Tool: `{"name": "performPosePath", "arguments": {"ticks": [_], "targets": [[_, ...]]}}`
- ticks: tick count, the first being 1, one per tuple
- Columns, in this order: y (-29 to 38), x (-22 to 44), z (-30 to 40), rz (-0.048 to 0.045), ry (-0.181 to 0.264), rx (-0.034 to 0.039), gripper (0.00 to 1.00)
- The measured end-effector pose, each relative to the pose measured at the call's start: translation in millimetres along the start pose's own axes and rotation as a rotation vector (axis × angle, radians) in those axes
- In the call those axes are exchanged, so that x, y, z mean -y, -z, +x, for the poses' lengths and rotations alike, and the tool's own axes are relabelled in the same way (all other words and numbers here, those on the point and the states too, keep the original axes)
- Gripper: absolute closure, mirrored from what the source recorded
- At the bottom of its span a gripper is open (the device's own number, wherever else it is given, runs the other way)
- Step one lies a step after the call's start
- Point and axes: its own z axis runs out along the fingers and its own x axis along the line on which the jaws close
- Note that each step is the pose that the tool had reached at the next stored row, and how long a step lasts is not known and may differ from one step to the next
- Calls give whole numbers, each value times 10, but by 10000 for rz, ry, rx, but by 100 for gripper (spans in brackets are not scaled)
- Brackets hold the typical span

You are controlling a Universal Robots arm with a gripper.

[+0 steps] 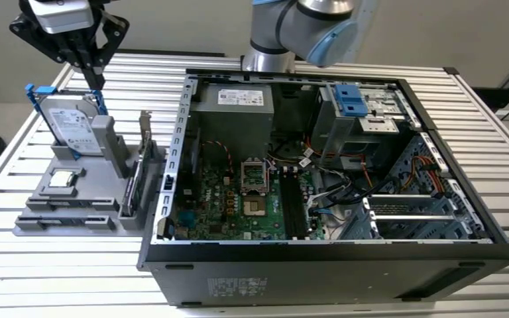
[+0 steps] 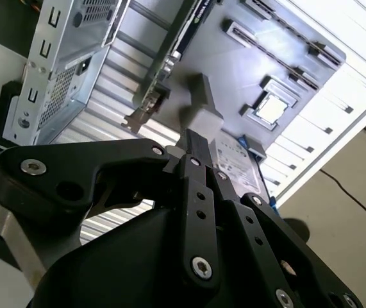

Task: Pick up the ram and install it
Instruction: 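Reach for the ram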

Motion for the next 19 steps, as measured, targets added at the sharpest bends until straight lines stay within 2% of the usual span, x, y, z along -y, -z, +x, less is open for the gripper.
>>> {"name": "performPosePath", "arguments": {"ticks": [19], "targets": [[7, 9, 394, -3, 157, -7, 100]]}}
